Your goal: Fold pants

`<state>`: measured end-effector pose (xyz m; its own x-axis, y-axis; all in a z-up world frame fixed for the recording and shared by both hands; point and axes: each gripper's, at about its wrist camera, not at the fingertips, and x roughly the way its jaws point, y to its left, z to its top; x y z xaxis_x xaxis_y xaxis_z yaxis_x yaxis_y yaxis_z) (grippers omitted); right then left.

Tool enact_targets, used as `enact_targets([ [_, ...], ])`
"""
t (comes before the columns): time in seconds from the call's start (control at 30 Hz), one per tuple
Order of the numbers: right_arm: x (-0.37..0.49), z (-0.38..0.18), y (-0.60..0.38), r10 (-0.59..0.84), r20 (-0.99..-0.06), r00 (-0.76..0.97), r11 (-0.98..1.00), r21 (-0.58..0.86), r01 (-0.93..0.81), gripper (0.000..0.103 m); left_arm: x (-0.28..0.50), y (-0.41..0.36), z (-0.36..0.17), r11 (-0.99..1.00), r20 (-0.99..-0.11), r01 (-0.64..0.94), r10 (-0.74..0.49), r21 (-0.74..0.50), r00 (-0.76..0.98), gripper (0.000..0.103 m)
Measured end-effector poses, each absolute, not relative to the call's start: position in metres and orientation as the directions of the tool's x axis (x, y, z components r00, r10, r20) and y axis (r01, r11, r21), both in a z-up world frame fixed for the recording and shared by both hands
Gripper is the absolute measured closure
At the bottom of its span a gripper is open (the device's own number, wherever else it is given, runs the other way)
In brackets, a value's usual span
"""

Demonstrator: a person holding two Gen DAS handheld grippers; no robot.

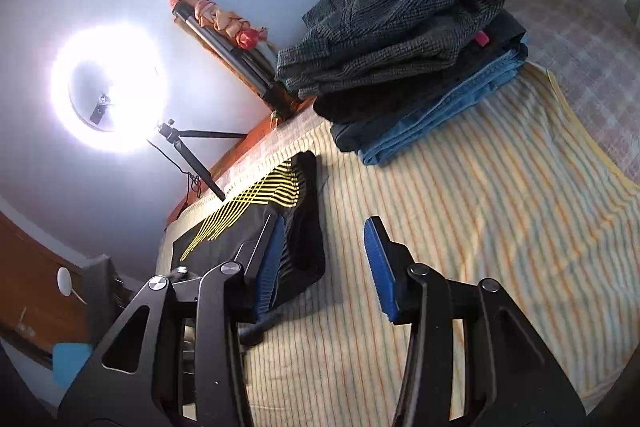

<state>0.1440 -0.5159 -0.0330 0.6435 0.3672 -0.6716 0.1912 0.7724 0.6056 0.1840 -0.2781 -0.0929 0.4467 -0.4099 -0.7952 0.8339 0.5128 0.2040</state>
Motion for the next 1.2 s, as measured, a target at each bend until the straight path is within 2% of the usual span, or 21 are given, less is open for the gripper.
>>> enact_targets([
  [0.23,0.164,-0.035,-0.526,0.408,-0.662,0.628,0.753,0.634,0.179,0.059,0.209,-0.299,-0.128,0.527,-0.833,0.824,-0.345,0.209,0.432,0.052],
  [0.43,0.182,-0.044,-0.521,0.448,-0.669,0.593,0.753,0.640,0.154,0.059,0.221,-0.288,-0.129,0.580,-0.818,0.807,-0.409,0.109,0.404,0.077],
  [0.53,0.190,-0.048,-0.509,0.473,-0.676,0.566,0.762,0.636,0.124,0.059,0.226,-0.275,-0.120,0.614,-0.791,0.789,-0.470,0.025,0.391,0.081],
  [0.67,0.203,-0.057,-0.496,0.483,-0.686,0.544,0.760,0.637,0.129,0.059,0.228,-0.254,-0.098,0.653,-0.723,0.754,-0.555,-0.072,0.412,0.082],
  [0.77,0.215,-0.065,-0.489,0.480,-0.695,0.536,0.750,0.642,0.161,0.043,0.233,-0.239,-0.085,0.670,-0.680,0.730,-0.601,-0.140,0.421,0.082],
  [0.93,0.242,-0.081,-0.471,0.523,-0.681,0.513,0.720,0.675,0.161,0.043,0.235,-0.230,-0.083,0.675,-0.663,0.718,-0.618,-0.170,0.424,0.082],
  [1.2,0.283,-0.136,-0.453,0.623,-0.642,0.447,0.583,0.762,0.282,0.043,0.237,-0.227,-0.082,0.653,-0.646,0.735,-0.644,-0.184,0.410,0.082],
])
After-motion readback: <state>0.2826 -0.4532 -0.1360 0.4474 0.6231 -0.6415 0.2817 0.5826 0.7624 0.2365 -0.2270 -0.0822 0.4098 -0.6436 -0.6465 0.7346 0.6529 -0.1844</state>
